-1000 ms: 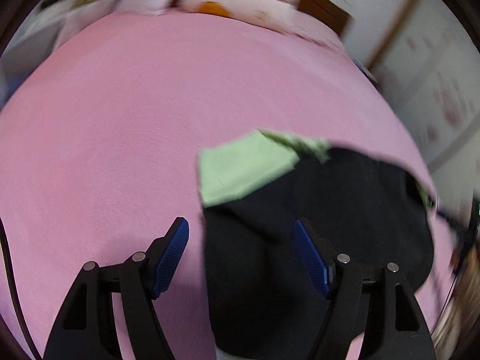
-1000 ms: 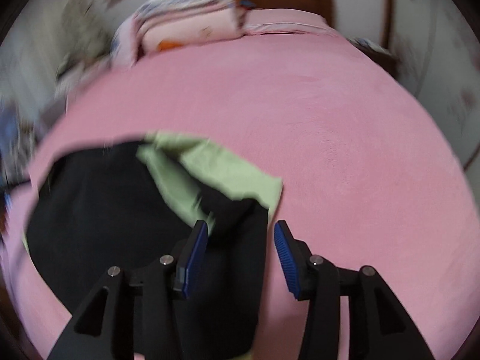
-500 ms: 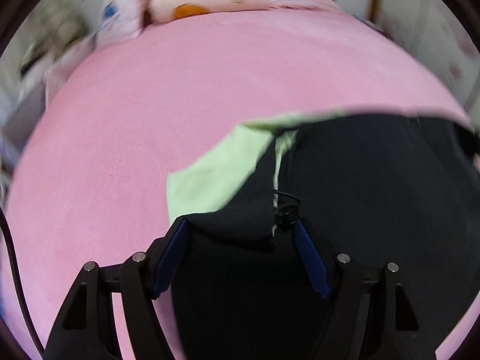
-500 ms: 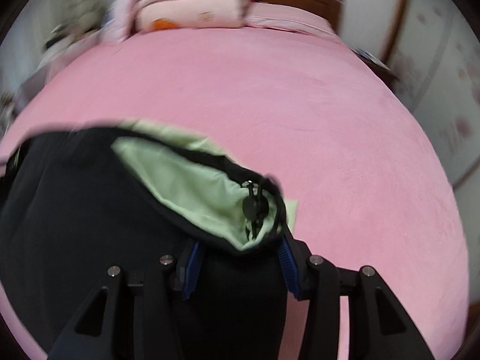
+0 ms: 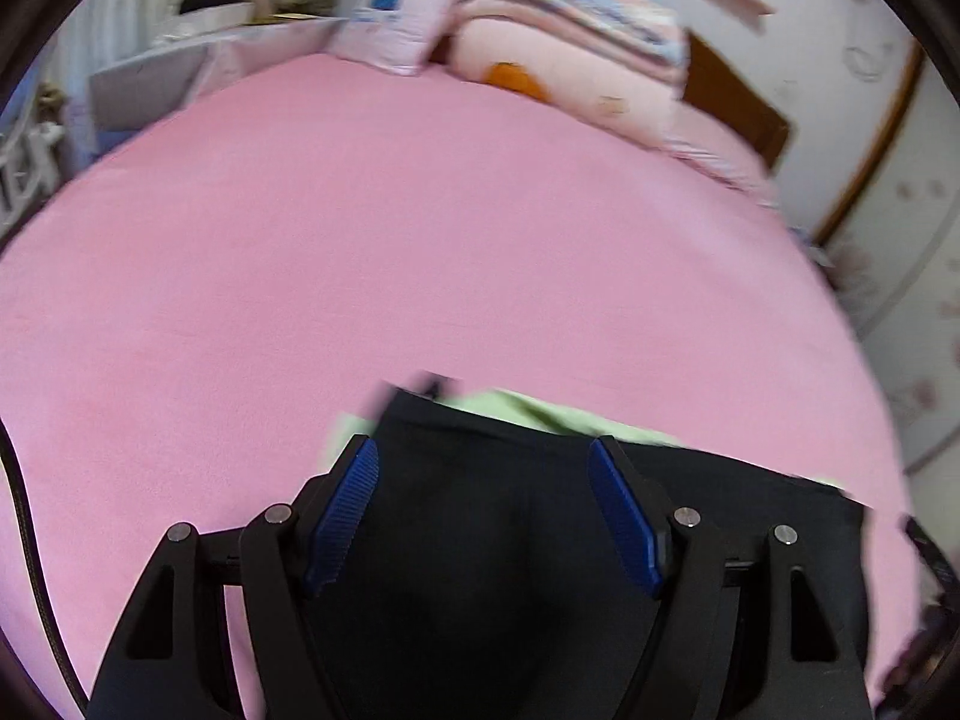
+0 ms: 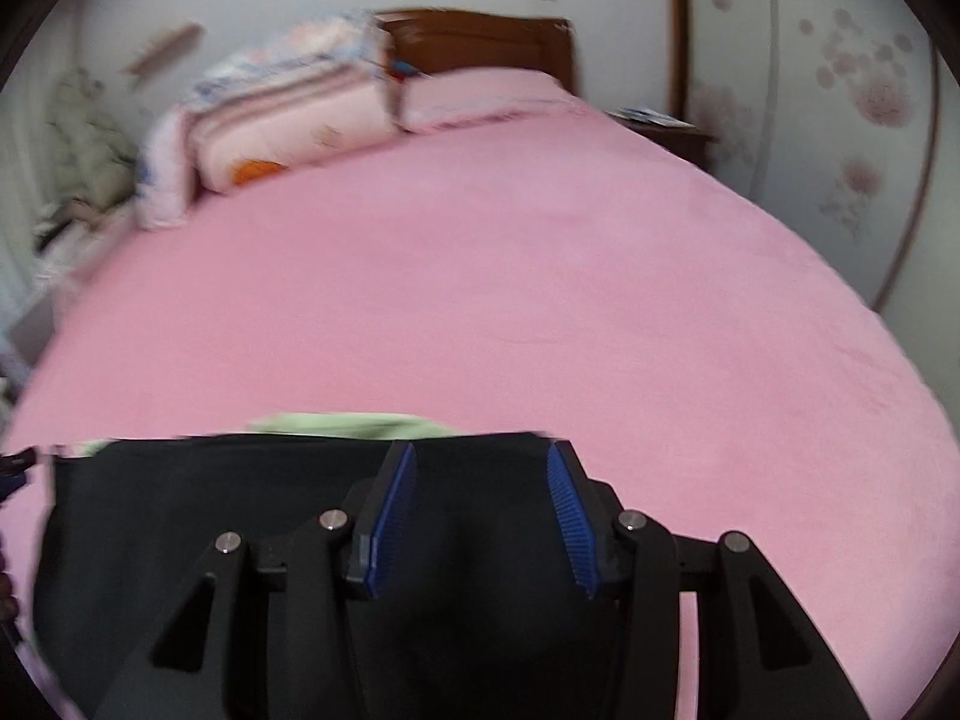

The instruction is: Fold large clothes

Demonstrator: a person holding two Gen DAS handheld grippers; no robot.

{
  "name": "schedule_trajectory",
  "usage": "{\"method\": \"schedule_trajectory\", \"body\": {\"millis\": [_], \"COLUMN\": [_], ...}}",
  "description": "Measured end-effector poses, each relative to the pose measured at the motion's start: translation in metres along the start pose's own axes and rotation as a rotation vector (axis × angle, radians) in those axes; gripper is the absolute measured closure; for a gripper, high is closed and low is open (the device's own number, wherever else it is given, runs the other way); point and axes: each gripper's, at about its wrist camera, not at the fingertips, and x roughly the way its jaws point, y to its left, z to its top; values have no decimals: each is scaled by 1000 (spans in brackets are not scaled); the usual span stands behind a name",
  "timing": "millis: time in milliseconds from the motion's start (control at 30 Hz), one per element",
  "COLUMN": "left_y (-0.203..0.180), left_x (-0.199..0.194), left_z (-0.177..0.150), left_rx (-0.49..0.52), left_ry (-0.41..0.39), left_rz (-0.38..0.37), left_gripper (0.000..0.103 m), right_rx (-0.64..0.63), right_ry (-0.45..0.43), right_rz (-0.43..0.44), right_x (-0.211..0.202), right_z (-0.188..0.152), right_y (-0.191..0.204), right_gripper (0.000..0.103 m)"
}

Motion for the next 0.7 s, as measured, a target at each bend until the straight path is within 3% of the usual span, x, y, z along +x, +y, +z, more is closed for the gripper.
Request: {"method": "schedule_trajectory", "body": {"millis": [67, 133, 200, 300, 333, 400, 467, 567, 700], "left_y": [-19, -44, -62, -71, -66, -49, -33, -7, 9], "left_x": [-3, 1, 14, 35, 45, 53, 55, 53, 47], "left_z": [-12, -27, -40, -49, -47, -42, -37, -34, -34], "left_rx": [18, 68, 133, 179, 184, 168, 165, 155, 130], "left_ry": [35, 90, 111, 123, 136, 133, 110, 95, 94], "left_rz": [-47, -75, -31, 74, 96, 144, 202, 231, 243], "left_gripper": [32, 32, 32, 29, 28, 25, 25, 25, 25], "right_rx": [-57, -120, -180, -255, -283, -276, -222, -131, -33], "right_ry": [33, 65, 87, 139, 148, 156, 164, 193, 224], "right_rz": [95, 142, 148, 88, 16, -43, -119, -208, -222], "right_x": [2, 11, 20, 45, 57, 72, 80, 86, 80], "right_z": [-4, -10, -19, -32, -36, -35, -32, -29, -27], "right_y": [36, 68, 95, 114, 111, 86, 53, 1, -45], "right_gripper": [58, 69, 72, 74, 75, 77, 78, 78, 79]}}
